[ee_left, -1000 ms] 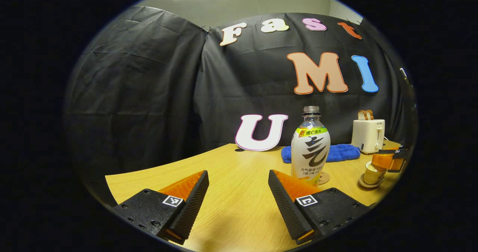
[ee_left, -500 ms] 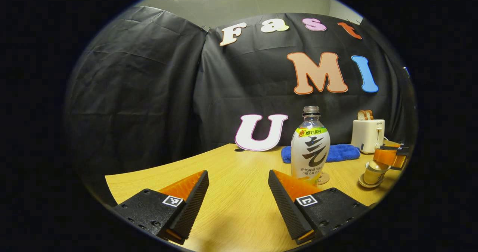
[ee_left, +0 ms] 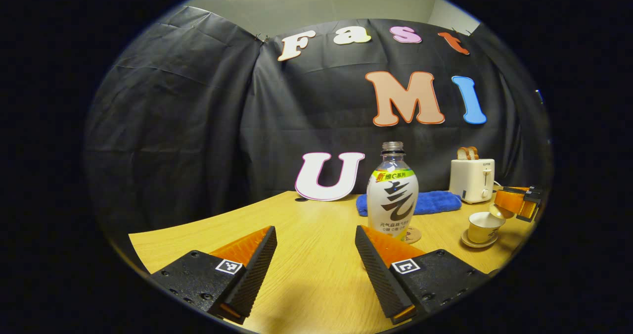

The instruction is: Open the teacup lid with one hand, grasp the water bottle and pour water into the teacup with the other hand; after pouring, place the water bottle on the coaster and then close the teacup lid.

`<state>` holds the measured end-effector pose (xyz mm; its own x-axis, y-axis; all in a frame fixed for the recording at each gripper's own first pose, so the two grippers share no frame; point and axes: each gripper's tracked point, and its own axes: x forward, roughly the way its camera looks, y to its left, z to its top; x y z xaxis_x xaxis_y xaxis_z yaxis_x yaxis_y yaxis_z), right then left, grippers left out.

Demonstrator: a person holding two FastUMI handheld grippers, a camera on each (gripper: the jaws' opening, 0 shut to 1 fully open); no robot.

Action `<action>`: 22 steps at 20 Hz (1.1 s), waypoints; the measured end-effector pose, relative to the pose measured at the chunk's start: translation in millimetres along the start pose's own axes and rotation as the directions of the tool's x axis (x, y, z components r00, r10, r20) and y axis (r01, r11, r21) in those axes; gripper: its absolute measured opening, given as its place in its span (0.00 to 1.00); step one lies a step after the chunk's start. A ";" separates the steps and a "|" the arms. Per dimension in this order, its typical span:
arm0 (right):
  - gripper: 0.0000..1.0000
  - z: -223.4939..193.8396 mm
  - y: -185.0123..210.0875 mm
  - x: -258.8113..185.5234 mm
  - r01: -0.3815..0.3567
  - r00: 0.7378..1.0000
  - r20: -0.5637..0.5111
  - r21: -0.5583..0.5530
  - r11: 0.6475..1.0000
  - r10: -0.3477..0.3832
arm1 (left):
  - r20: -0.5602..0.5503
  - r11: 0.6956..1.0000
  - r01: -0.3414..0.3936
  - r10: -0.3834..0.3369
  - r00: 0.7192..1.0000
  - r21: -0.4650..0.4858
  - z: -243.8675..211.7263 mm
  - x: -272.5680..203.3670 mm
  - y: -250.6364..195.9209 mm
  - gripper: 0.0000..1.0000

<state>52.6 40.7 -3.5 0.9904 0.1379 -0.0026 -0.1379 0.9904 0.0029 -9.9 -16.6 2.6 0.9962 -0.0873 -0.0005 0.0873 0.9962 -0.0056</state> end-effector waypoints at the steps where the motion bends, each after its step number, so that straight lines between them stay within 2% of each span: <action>1: 0.33 0.6 -7.5 -3.7 0.028 1.000 0.001 -0.001 1.000 -0.028 | -0.001 1.000 0.004 -0.004 1.000 0.000 -0.2 0.5 -0.6 0.92; 4: 0.33 1.4 -28.9 -14.3 0.093 0.996 0.004 -0.004 0.996 -0.093 | 0.001 0.999 0.051 -0.051 0.999 -0.002 -0.2 -0.1 -10.4 0.92; 8: 0.33 3.2 -52.7 -27.2 0.154 0.988 0.008 -0.005 0.988 -0.154 | 0.005 0.982 0.188 -0.188 0.982 -0.004 0.4 -1.5 -37.0 0.92; 11: 0.33 4.0 -62.3 -33.3 0.166 0.986 0.008 -0.005 0.986 -0.166 | 0.006 0.950 0.311 -0.311 0.950 -0.002 2.9 -4.7 -61.5 0.92; 13: 0.33 4.7 -70.2 -36.8 0.182 0.983 0.011 -0.004 0.983 -0.182 | 0.005 0.930 0.368 -0.368 0.930 -0.001 0.9 -2.1 -72.5 0.92; 15: 0.32 4.8 -75.1 -39.2 0.196 0.981 0.011 -0.006 0.981 -0.196 | -0.012 0.926 0.378 -0.378 0.926 -0.004 -1.6 7.0 -78.5 0.92; 22: 0.33 4.4 -72.6 -42.7 0.157 0.988 0.008 -0.005 0.988 -0.157 | -0.100 0.918 0.397 -0.394 0.913 0.008 -14.6 42.9 -99.5 0.92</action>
<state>20.4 -37.2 0.9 0.9998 -0.0193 0.0046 0.0193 0.9998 -0.0023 24.1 -119.5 -11.5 0.8755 -0.4732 -0.0981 0.4757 0.8796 0.0025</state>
